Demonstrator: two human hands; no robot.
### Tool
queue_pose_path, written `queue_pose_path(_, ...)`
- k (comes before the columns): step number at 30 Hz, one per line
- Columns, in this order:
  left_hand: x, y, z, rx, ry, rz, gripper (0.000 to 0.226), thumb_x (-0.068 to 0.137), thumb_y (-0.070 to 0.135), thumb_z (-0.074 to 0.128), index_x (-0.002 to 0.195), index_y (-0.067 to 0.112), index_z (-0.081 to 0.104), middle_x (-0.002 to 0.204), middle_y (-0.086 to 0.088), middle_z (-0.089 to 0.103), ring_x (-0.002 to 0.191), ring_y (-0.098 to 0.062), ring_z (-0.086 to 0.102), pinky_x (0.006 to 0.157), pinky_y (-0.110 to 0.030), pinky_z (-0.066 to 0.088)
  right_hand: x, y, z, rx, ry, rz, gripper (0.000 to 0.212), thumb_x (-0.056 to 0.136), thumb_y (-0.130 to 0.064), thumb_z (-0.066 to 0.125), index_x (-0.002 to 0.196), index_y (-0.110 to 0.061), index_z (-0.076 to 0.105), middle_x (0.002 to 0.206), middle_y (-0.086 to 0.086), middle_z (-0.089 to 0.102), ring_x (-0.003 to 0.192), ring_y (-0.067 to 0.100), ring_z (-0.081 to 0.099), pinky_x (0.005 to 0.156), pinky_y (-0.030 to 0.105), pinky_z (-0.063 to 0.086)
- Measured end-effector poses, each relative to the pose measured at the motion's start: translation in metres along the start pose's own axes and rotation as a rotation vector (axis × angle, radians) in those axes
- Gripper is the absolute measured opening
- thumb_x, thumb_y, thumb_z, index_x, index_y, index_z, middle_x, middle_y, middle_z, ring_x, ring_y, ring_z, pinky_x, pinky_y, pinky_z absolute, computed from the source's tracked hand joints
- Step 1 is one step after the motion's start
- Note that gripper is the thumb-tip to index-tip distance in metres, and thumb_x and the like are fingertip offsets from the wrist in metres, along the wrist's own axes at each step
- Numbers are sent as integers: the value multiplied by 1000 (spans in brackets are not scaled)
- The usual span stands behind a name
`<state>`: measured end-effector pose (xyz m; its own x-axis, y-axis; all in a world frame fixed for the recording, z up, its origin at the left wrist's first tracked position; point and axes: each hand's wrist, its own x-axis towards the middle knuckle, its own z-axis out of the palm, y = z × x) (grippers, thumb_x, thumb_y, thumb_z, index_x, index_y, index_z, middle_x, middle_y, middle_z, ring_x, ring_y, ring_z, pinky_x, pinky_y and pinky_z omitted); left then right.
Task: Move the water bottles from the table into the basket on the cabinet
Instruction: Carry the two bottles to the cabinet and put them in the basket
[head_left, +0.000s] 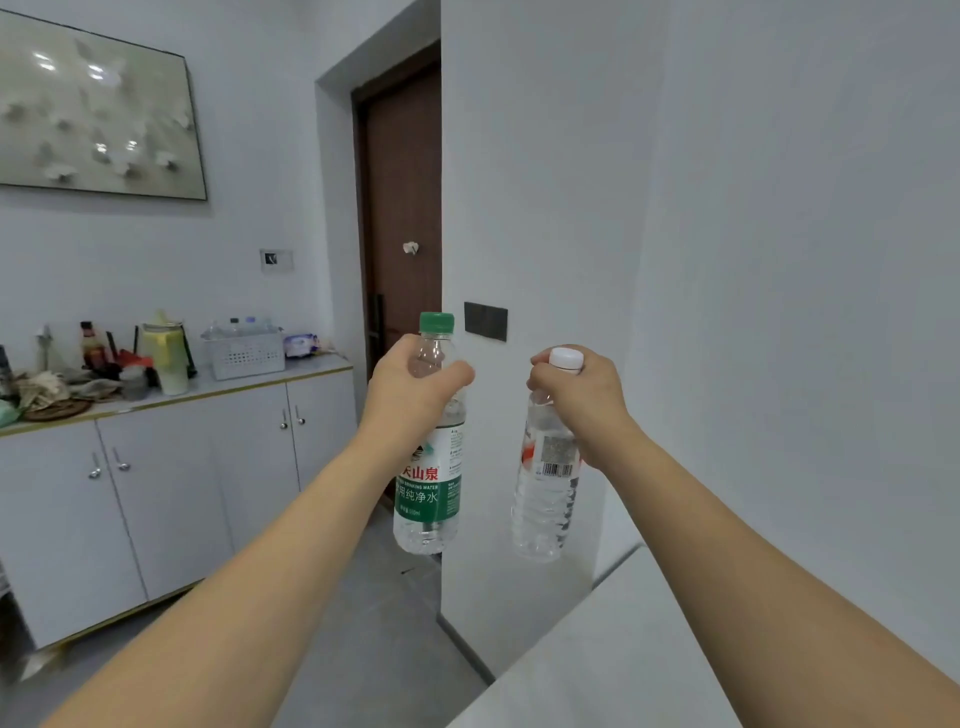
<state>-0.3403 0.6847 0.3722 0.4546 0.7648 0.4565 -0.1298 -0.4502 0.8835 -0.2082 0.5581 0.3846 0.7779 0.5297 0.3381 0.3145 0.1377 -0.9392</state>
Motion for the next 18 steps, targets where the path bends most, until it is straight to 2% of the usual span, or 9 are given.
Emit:
queue_pose_path(6,31,5,-34,-50,5,-34,14,65,54,70,77,51,64,75,21,71,63,-3,70,59,-31,52,15,-8,48,22,0,-7,15,76,-8,64,90,-13,69,85,10,66,70,22,60,76,37,50)
queue_pose_path(8,43,4,-43,-40,22,-38,13,67,50,69,78,43,64,73,18,71,63,-6,70,62,-34,56,24,-9,62,11,-1,-14,14,76,-8,64,89,-14,68,85,12,66,71,22,60,74,36,48)
queue_pose_path(12,69,-5,-59,18,48,28,16,69,38,63,78,25,62,73,1,70,69,-22,68,69,-44,57,46,-3,96,0,-4,-22,13,75,-9,65,85,-15,69,82,10,66,72,21,60,70,31,50)
queue_pose_path(15,93,-19,-68,40,71,78,16,71,37,63,81,24,63,74,4,70,65,-12,65,58,-35,51,67,11,124,14,-30,-12,12,74,-7,65,80,-17,68,79,10,68,66,18,61,64,28,50)
queue_pose_path(18,121,-40,-79,52,107,100,17,74,41,65,83,26,63,74,12,69,62,-3,64,57,-27,47,93,28,155,-9,-21,-2,11,73,-11,67,80,-19,69,78,5,69,63,14,61,61,27,48)
